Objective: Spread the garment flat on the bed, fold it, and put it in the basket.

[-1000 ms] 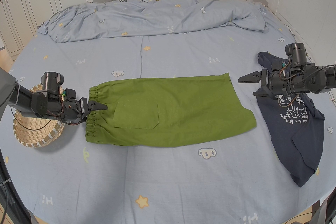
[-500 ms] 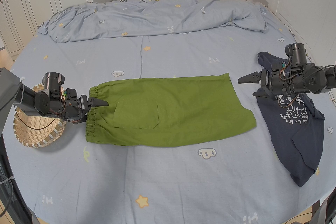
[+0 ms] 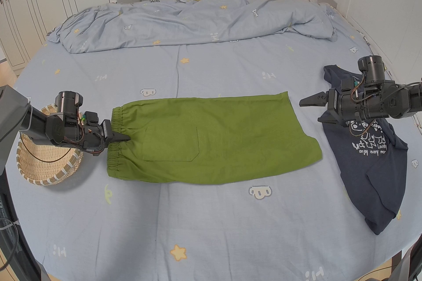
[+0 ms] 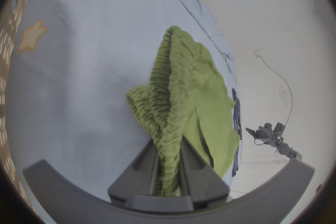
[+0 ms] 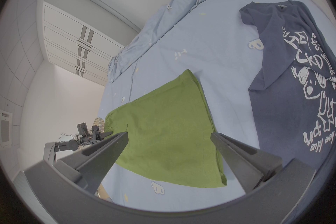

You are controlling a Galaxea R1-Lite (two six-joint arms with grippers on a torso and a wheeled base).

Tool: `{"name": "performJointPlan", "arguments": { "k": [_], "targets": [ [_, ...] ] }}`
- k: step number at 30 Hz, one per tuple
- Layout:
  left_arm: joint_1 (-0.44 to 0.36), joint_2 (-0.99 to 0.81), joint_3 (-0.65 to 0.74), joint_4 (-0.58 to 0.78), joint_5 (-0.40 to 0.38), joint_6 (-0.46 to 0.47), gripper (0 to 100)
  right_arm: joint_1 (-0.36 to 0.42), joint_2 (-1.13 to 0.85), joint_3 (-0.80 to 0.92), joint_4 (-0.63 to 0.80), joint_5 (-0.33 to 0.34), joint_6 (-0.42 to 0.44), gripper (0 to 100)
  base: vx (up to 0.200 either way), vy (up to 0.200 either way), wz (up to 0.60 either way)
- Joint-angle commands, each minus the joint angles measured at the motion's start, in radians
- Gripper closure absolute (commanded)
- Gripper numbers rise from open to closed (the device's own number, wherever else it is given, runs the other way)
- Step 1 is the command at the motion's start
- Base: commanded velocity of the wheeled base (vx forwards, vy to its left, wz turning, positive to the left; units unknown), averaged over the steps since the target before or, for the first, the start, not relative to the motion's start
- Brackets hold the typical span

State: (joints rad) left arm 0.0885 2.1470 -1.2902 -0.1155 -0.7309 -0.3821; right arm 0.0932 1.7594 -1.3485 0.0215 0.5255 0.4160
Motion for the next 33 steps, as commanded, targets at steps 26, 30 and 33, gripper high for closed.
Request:
{"name": "performJointPlan", "arguments": {
  "k": [26, 30, 33],
  "targets": [
    [0.002, -0.087, 0.025, 0.002, -0.001, 0.002, 100, 0.023, 0.181, 0.017, 0.107, 0.002, -0.161, 0, 0.000, 0.000, 0.00],
    [0.004, -0.087, 0.025, 0.000, -0.001, 0.002, 100, 0.023, 0.181, 0.015, 0.107, 0.002, -0.160, 0, 0.000, 0.000, 0.00],
    [0.004, -0.087, 0.025, 0.000, -0.001, 0.002, 100, 0.023, 0.181, 0.014, 0.107, 0.002, -0.157, 100, 0.000, 0.000, 0.00]
  ]
}}
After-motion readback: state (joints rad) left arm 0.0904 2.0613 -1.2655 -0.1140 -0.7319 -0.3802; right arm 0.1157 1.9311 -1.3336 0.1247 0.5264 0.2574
